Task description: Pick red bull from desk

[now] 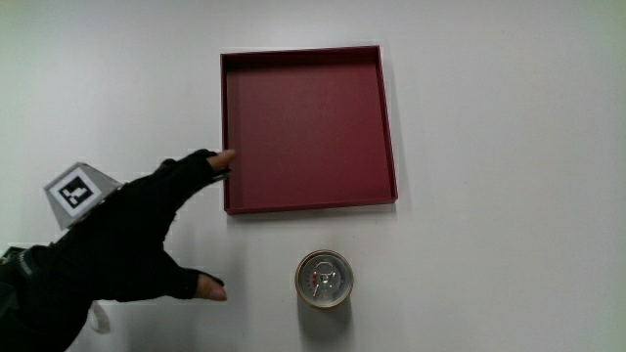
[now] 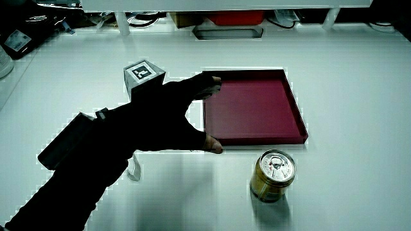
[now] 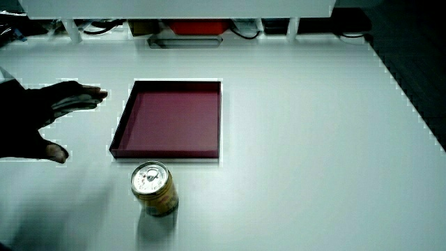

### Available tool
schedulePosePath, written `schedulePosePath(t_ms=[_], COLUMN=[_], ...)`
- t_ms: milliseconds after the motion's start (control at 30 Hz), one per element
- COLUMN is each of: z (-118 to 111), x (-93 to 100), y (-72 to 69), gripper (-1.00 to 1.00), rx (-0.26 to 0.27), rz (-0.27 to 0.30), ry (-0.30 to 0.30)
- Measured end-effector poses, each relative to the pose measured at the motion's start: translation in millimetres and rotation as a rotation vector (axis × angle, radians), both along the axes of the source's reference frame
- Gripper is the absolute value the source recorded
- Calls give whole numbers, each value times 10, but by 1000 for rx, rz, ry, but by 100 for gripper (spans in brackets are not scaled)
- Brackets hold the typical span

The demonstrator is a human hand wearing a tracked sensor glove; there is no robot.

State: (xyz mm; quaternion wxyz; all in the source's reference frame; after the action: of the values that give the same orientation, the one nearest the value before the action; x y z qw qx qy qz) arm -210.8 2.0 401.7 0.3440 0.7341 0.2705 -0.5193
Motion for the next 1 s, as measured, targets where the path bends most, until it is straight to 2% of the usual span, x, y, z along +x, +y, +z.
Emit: schedulePosePath(t_ms=[33,67,100,167,200,267,300,333,367,433,500,533,567,633,667,733,800,900,1000], z=[36,72,74,134,141,162,188,191,218,209,238,267,281,304,317,355,373,430,464], x=[14,27,68,114,141,207,226,260,280,348,378,385,409,463,499,559,612,670,725], y=[8,17,30,43,49,69,75,86,89,103,107,108,117,133,147,166,177,199,220], gripper=[0,0,0,0,0,0,0,0,0,0,0,0,0,0,0,0,0,0,0], rx=[-25,-36,-64,-54,-51,-85,-79,-101,-84,-103,-99,-92,-120,-137,-173,-183,-182,-158,-180], rz=[1,7,5,31,36,37,42,39,49,51,59,64,61,72,69,77,88,104,107], ry=[-1,-29,-9,-21,-50,-24,-34,-28,-43,-2,0,-25,-33,-46,-20,-3,-17,-3,14])
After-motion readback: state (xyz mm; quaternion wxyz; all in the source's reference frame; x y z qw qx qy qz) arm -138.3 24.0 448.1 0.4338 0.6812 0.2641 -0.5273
